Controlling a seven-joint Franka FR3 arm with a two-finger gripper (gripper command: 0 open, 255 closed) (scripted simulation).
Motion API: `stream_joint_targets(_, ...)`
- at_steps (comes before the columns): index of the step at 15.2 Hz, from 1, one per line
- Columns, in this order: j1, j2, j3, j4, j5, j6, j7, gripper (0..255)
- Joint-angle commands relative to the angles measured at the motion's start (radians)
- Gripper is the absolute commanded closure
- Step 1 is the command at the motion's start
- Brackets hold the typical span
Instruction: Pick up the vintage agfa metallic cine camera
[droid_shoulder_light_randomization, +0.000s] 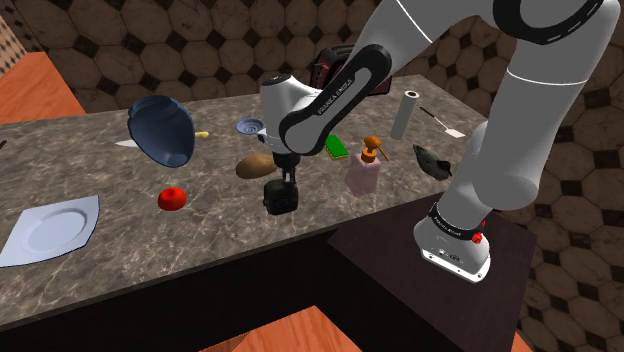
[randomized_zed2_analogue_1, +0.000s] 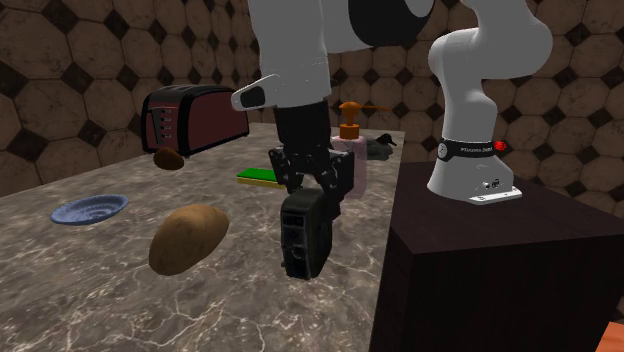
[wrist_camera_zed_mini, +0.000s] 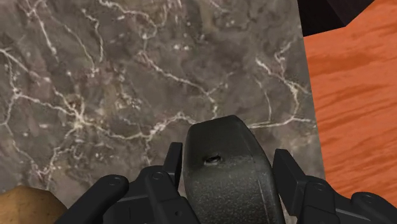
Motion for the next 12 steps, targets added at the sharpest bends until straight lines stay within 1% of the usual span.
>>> stream_joint_targets(1, 0.001, 0.002, 0.001, -0.001, 0.001, 0.0, 0.0, 255)
stream_joint_targets(5, 0.0, 0.003, 0.0, -0.002, 0.001, 0.002, -0.001, 255)
stream_joint_targets(12, -0.003, -0.075, 0.003, 0.013, 0.012, -0.09, -0.005, 255)
